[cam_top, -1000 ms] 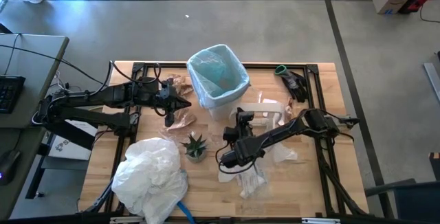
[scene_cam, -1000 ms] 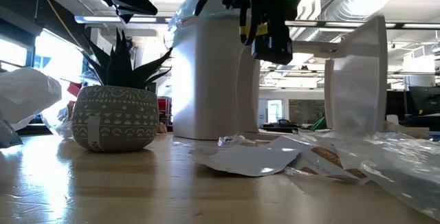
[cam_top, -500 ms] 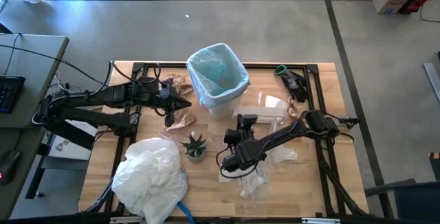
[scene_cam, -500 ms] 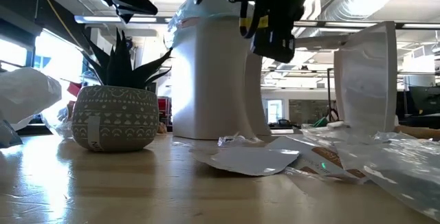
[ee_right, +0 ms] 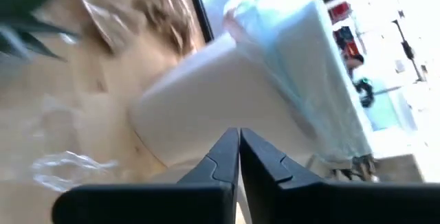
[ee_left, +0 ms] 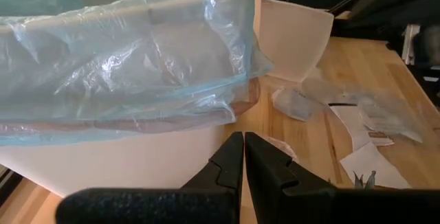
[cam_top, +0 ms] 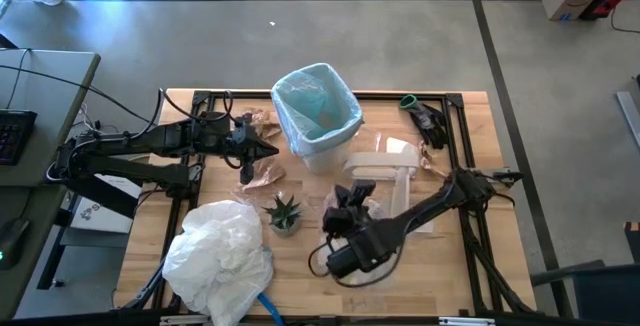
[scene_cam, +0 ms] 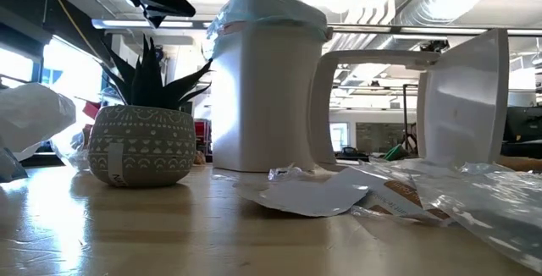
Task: Place trash/remove bag and relplace
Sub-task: Adjust the trash bin
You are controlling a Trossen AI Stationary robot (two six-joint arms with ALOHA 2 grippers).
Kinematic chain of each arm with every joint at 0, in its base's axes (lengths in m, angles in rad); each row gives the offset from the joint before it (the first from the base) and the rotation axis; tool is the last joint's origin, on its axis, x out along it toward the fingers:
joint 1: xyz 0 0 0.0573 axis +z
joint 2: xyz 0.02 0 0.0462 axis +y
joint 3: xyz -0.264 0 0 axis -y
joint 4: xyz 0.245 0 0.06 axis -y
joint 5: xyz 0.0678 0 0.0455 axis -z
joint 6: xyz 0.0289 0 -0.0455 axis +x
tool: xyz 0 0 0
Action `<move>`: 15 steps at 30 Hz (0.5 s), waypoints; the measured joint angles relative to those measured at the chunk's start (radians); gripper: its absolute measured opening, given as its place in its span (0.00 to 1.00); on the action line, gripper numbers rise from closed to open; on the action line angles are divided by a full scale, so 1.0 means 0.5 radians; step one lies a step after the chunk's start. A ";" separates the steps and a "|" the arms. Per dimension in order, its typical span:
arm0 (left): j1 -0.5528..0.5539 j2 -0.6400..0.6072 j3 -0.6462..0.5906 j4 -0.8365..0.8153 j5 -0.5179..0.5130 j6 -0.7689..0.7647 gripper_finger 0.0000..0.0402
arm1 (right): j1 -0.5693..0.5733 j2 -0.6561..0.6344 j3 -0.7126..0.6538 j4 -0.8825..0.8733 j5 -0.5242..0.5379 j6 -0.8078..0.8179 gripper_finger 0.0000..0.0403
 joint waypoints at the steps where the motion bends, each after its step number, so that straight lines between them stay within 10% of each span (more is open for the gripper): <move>1: -0.005 0.000 0.000 0.001 0.002 -0.006 0.00 | 0.016 0.000 0.041 -0.001 -0.033 -0.005 0.00; 15: -0.471 0.436 0.000 0.503 0.249 0.011 0.00 | 0.234 -0.066 0.427 0.009 -0.333 0.206 0.00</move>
